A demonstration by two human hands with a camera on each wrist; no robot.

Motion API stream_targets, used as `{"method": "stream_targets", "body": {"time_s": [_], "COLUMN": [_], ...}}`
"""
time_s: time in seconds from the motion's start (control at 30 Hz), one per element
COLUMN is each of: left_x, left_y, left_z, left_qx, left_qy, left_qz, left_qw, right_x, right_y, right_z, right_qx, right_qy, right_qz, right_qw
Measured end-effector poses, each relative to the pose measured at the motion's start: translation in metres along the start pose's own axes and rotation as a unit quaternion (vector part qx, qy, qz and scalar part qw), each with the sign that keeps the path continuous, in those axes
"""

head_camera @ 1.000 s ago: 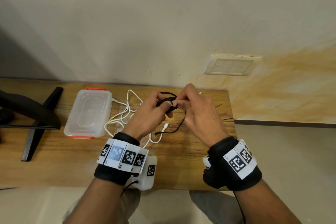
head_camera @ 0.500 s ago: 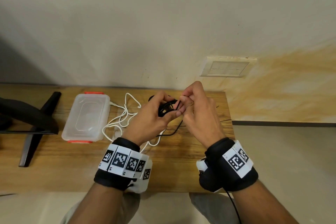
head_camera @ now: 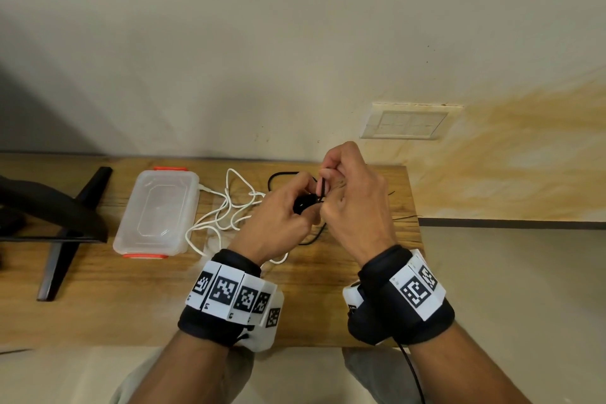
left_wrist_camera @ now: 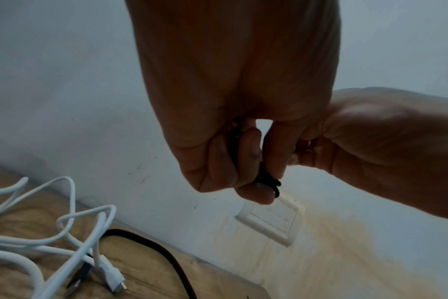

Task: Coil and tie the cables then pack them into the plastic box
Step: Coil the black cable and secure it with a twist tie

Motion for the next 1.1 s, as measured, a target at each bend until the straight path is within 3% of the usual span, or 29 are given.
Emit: {"method": "stream_targets", "body": {"time_s": [0.27, 0.37, 0.5, 0.77, 0.9, 0.97, 1.1], "left_x": [0.004, 0.009, 0.007, 0.004, 0.006, 0.008, 0.010], "left_y": [0.001, 0.004, 0.006, 0.003, 0.001, 0.003, 0.016], "left_z": [-0.002, -0.003, -0.001, -0.004, -0.007, -0.008, -0.010], "left_qx": [-0.010, -0.016, -0.023, -0.001, 0.008, 0.002, -0.040], "left_qy": [0.004, 0.012, 0.012, -0.009, 0.006, 0.018, 0.047], "left_qz": [0.032, 0.030, 0.002, 0.018, 0.019, 0.039, 0.094], "left_qw": [0.999, 0.999, 1.000, 1.000, 1.000, 0.999, 0.994], "right_x": [0.003, -0.008, -0.020, -0.028, -0.033, -0.026, 0.001], "right_y": [-0.008, -0.004, -0.006, -0.025, -0.033, -0.033, -0.031], "right_z": [0.001, 0.009, 0.019, 0.032, 0.035, 0.032, 0.018], "right_qx": [0.002, -0.014, 0.001, 0.063, 0.040, 0.013, 0.007], "right_qy": [-0.027, -0.104, -0.216, -0.270, -0.312, -0.294, -0.186], "right_qz": [0.021, 0.127, 0.257, 0.188, 0.194, 0.172, 0.105], "right_qw": [0.999, 0.986, 0.942, 0.942, 0.929, 0.940, 0.977]}}
Point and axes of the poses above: each hand's wrist, its own z-axis towards the middle knuckle, its own y-axis out of the back of the hand, x = y × z, the point moved 5 cm from there along z, towards the middle knuckle, and after that the axes turned 15 degrees about -y, right-handed, at the moved point
